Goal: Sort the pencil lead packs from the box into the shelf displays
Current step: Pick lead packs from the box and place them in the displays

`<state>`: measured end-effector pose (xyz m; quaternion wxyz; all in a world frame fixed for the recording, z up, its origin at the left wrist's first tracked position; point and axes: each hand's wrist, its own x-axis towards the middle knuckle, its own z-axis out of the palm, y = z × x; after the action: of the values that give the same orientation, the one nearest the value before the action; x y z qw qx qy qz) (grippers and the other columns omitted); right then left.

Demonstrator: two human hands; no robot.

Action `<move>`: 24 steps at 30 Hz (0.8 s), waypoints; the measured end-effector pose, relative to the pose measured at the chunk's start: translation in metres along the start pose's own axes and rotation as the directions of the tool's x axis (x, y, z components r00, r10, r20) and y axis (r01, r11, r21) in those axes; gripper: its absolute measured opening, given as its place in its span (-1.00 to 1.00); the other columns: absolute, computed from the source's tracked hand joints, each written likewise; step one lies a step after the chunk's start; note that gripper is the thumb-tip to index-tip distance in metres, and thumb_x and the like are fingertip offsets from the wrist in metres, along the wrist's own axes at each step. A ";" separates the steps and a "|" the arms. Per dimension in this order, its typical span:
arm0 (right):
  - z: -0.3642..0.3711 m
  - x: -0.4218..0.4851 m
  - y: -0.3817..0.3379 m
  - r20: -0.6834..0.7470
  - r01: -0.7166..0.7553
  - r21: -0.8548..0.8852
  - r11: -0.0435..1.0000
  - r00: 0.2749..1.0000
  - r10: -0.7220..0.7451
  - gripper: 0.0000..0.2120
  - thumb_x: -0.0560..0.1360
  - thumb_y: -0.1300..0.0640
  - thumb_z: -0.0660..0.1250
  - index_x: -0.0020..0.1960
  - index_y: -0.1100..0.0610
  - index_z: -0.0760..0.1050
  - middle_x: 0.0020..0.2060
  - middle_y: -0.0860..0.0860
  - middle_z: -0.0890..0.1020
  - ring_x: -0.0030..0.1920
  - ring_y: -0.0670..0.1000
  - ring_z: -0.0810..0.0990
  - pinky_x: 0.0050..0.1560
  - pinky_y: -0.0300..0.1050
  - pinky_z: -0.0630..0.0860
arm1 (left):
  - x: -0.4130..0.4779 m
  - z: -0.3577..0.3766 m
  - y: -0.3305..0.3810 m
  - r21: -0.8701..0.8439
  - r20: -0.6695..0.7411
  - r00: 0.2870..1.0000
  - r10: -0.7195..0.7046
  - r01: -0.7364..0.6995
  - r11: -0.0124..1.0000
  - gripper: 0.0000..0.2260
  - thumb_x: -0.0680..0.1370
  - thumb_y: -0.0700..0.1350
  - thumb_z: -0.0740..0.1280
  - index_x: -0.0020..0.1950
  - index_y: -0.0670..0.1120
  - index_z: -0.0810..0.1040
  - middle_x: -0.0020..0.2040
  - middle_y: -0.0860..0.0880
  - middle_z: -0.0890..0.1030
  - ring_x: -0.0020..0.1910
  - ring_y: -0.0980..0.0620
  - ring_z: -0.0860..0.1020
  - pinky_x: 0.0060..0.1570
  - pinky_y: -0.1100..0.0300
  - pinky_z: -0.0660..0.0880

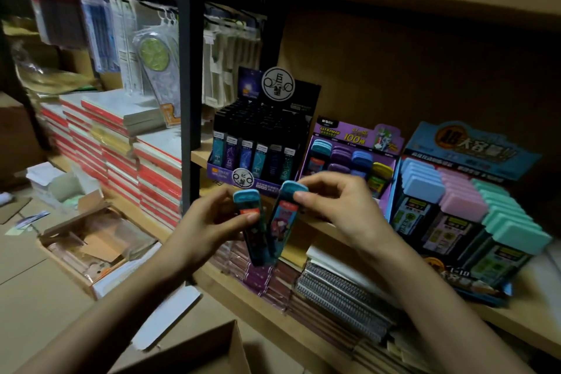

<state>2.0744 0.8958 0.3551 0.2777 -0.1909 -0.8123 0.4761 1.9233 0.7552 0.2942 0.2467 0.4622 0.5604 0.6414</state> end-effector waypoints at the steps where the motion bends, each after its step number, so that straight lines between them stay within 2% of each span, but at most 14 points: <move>1: -0.009 0.005 -0.002 -0.053 0.009 0.022 1.000 0.999 -0.007 -0.86 0.44 0.27 0.41 -0.15 0.04 0.60 -0.23 0.01 0.65 -0.24 -0.08 0.59 -0.20 -0.22 0.55 | 0.006 -0.002 0.002 -0.004 -0.014 1.000 0.009 -0.009 1.000 -0.74 0.36 -0.09 0.37 0.01 -0.10 0.51 -0.04 0.08 0.68 -0.06 0.14 0.64 -0.19 0.31 0.57; 4: -0.035 0.025 -0.013 -0.233 0.044 0.127 0.991 0.972 -0.013 -0.87 0.44 0.31 0.39 -0.13 0.09 0.58 -0.18 0.05 0.66 -0.20 -0.06 0.64 -0.25 -0.28 0.58 | 0.027 -0.005 0.006 -0.006 -0.049 0.998 0.028 -0.028 1.000 -0.79 0.35 -0.10 0.39 -0.04 -0.07 0.52 -0.09 0.07 0.68 -0.11 0.16 0.64 -0.21 0.37 0.53; 7: -0.052 0.047 -0.018 -0.351 0.066 -0.013 0.998 0.934 -0.067 -0.89 0.44 0.28 0.40 -0.12 0.09 0.58 -0.17 0.03 0.65 -0.12 -0.02 0.63 -0.17 -0.20 0.59 | 0.049 -0.009 0.009 0.040 -0.052 0.998 0.048 -0.046 0.998 -0.81 0.36 -0.07 0.41 -0.06 -0.04 0.53 -0.11 0.06 0.69 -0.13 0.15 0.65 -0.20 0.33 0.54; 9: -0.054 0.059 -0.019 -0.362 0.051 -0.140 0.989 0.927 -0.099 -0.91 0.43 0.26 0.42 -0.09 0.11 0.60 -0.18 0.00 0.64 -0.11 -0.03 0.60 -0.06 -0.10 0.56 | 0.061 -0.010 0.008 0.028 -0.049 0.997 0.064 -0.062 0.998 -0.83 0.37 -0.08 0.41 -0.07 -0.01 0.53 -0.10 0.02 0.69 -0.09 0.10 0.65 -0.13 0.23 0.57; 11: -0.053 0.065 -0.018 -0.338 0.033 -0.214 0.976 0.935 -0.105 -0.90 0.43 0.24 0.42 -0.05 0.14 0.61 -0.19 -0.02 0.63 -0.14 -0.08 0.58 -0.03 -0.09 0.53 | 0.070 -0.010 0.011 0.003 -0.032 0.997 0.068 -0.068 0.998 -0.85 0.38 -0.09 0.41 -0.07 0.01 0.54 -0.07 0.00 0.69 -0.05 0.04 0.65 -0.05 0.14 0.58; 14: -0.056 0.069 -0.012 -0.339 0.017 -0.269 0.963 0.934 -0.111 -0.90 0.44 0.22 0.41 -0.04 0.14 0.61 -0.19 -0.02 0.63 -0.13 -0.06 0.58 -0.03 -0.08 0.52 | 0.085 -0.004 0.023 -0.036 -0.005 0.995 0.096 -0.096 0.995 -0.83 0.40 -0.10 0.39 -0.04 -0.02 0.52 -0.09 0.05 0.68 -0.06 0.09 0.65 -0.11 0.24 0.58; 17: -0.066 0.073 -0.005 -0.404 0.009 -0.270 0.963 0.906 -0.122 -0.91 0.44 0.19 0.42 -0.05 0.09 0.62 -0.20 -0.10 0.62 -0.11 -0.08 0.59 -0.05 -0.13 0.54 | 0.102 0.008 0.037 -0.075 0.010 0.992 0.122 -0.121 0.990 -0.82 0.42 -0.14 0.37 0.00 -0.06 0.50 -0.11 0.07 0.68 -0.04 0.12 0.64 -0.11 0.30 0.56; 19: -0.065 0.076 0.002 -0.386 0.002 -0.287 0.958 0.915 -0.117 -0.90 0.44 0.19 0.43 -0.05 0.09 0.62 -0.20 -0.11 0.62 -0.12 -0.10 0.58 -0.07 -0.19 0.53 | 0.113 0.017 0.042 -0.064 0.034 0.991 0.127 -0.125 0.990 -0.86 0.48 -0.21 0.34 0.02 -0.08 0.49 -0.10 0.05 0.66 -0.04 0.13 0.63 -0.10 0.28 0.57; 22: -0.056 0.080 0.013 -0.346 0.028 -0.340 0.940 0.926 -0.152 -0.90 0.43 0.20 0.43 -0.05 0.10 0.63 -0.20 -0.05 0.64 -0.15 -0.10 0.58 -0.14 -0.32 0.47 | 0.125 0.029 0.039 -0.017 0.049 0.991 0.123 -0.122 0.992 -0.90 0.53 -0.27 0.31 0.00 -0.10 0.48 -0.05 -0.05 0.61 -0.04 0.06 0.61 0.01 0.10 0.60; 24: -0.053 0.084 0.018 -0.337 0.050 -0.373 0.926 0.923 -0.186 -0.88 0.42 0.19 0.44 -0.04 0.12 0.64 -0.15 -0.01 0.66 -0.11 -0.06 0.59 -0.08 -0.26 0.48 | 0.131 0.035 0.035 -0.006 0.043 0.992 0.120 -0.120 0.993 -0.89 0.52 -0.28 0.32 -0.03 -0.08 0.49 -0.07 -0.04 0.62 -0.05 0.06 0.62 0.03 0.10 0.59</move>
<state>2.0437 0.9878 0.3829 0.4133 -0.2734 -0.8292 0.2585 1.9012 0.8728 0.3666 0.2207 0.5083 0.5251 0.6459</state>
